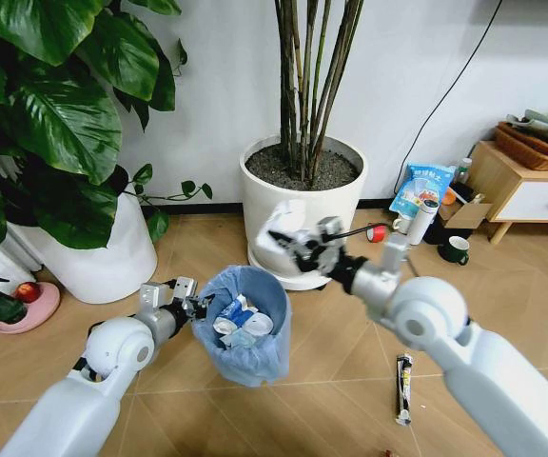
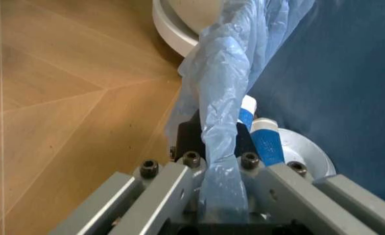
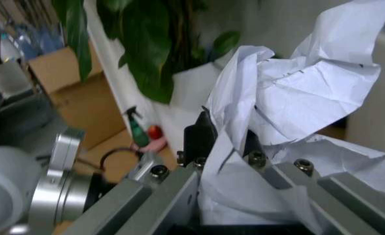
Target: Pick up the trash bin and place the garbage on the floor into it.
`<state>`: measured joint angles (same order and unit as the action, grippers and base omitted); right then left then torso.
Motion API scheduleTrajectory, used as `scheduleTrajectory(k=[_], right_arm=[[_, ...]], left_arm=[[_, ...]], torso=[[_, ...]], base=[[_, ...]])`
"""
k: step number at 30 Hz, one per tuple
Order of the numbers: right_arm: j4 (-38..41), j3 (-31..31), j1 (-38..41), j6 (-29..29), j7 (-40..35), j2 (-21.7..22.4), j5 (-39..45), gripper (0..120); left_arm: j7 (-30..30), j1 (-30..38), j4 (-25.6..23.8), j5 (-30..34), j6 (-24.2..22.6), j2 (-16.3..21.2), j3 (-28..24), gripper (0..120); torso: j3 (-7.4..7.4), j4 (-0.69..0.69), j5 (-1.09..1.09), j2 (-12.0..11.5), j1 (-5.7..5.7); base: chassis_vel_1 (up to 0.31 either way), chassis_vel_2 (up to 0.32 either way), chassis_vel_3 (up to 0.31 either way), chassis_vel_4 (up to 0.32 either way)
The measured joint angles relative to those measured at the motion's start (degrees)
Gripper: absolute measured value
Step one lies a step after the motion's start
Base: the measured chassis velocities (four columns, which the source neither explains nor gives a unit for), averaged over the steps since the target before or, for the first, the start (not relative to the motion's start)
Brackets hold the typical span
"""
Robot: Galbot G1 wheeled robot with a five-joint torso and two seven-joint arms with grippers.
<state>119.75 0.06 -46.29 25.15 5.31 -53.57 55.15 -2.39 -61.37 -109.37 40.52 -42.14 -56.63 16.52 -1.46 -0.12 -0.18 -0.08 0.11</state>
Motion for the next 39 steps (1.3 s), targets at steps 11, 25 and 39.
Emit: scheduleTrajectory(k=[11, 25, 39], right_arm=[[-3.12, -9.7, 1.33, 3.27, -2.7, -2.2, -2.75, 12], [-5.46, -11.58, 1.33, 3.93, -2.4, -3.79, -5.34, 63], [-5.71, 0.41, -4.94, 1.26, -8.19, -2.79, -7.96, 100]], left_arm=[[0.05, 1.4, 1.58, 0.28, 0.0, -0.66, 0.03, 0], [0.16, 1.57, 1.76, 0.43, 0.0, -0.99, 0.4, 0], [0.6, -0.88, 0.89, -0.53, 0.0, -1.04, 2.92, 0]], torso=[[0.0, -0.01, 0.0, 0.0, 0.0], [0.0, -0.01, 0.0, 0.0, 0.0], [0.01, -0.04, 0.01, 0.0, 0.0]], base=[[0.0, 0.0, 0.0, 0.0], [0.0, 0.0, 0.0, 0.0], [0.0, 0.0, 0.0, 0.0]])
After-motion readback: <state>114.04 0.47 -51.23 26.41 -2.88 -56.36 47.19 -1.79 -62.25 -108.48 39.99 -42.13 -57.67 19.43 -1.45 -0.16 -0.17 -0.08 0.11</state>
